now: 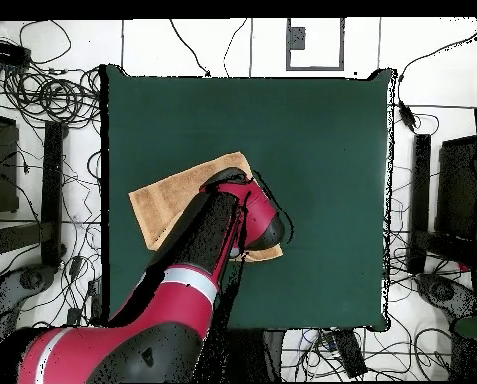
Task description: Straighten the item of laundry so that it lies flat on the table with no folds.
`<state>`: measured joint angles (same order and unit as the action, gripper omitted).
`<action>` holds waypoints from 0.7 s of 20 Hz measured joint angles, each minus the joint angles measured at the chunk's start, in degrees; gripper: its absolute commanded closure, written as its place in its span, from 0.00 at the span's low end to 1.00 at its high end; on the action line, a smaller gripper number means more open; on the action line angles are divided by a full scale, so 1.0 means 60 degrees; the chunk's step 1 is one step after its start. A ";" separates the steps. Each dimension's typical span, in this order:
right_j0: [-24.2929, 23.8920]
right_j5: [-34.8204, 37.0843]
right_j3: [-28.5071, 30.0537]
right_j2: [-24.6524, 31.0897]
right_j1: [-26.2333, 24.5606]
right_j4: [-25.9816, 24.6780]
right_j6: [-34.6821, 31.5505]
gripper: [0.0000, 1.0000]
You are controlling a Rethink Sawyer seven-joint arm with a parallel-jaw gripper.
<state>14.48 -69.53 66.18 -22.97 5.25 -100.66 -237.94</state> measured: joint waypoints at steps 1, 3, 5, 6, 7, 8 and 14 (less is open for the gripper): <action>-0.0001 0.0038 -0.0003 0.0001 -0.0059 0.0002 0.0000 0.00; -0.0002 0.0038 -0.0011 0.0000 -0.0137 0.0012 0.0000 0.00; -0.0015 -0.0034 -0.0061 -0.0004 -0.0166 0.0002 -0.0002 0.00; -0.0018 -0.0054 -0.0065 -0.0004 -0.0170 0.0003 -0.0002 0.00; -0.0021 -0.0075 -0.0069 -0.0004 -0.0174 0.0004 -0.0002 0.00; -0.0027 -0.0107 -0.0070 -0.0004 -0.0186 0.0008 -0.0002 0.00; -0.0061 -0.0209 -0.0123 -0.0004 -0.0228 0.0008 -0.0002 0.00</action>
<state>14.11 -70.78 65.44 -22.99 3.89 -100.61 -237.95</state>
